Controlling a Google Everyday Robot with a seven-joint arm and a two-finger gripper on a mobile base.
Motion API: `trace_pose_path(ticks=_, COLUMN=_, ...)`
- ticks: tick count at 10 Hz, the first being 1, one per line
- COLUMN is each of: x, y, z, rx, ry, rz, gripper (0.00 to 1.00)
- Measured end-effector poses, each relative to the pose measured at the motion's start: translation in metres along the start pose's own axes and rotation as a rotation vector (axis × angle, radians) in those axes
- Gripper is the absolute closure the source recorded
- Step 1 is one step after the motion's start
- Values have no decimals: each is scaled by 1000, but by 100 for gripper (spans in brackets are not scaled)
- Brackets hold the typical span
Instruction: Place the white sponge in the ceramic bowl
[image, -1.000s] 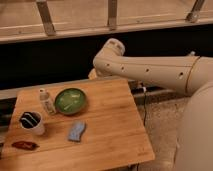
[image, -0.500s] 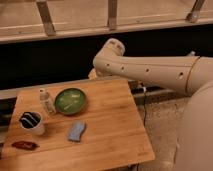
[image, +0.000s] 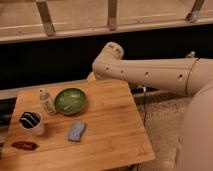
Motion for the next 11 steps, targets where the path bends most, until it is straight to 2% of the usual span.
trace_pose_path(ticks=2, x=27, y=32, z=2, rx=-5, ry=16, rz=-28, gripper=20)
trace_pose_path(ticks=5, x=85, y=83, z=16, rx=-11, ry=85, rz=-99, gripper=20)
trace_pose_path(ticks=9, x=90, y=84, z=17, rx=-8, ry=92, rz=-104, gripper=20)
trace_pose_path(ticks=11, x=90, y=85, z=20, rx=-16, ry=119, rz=-118, gripper=20)
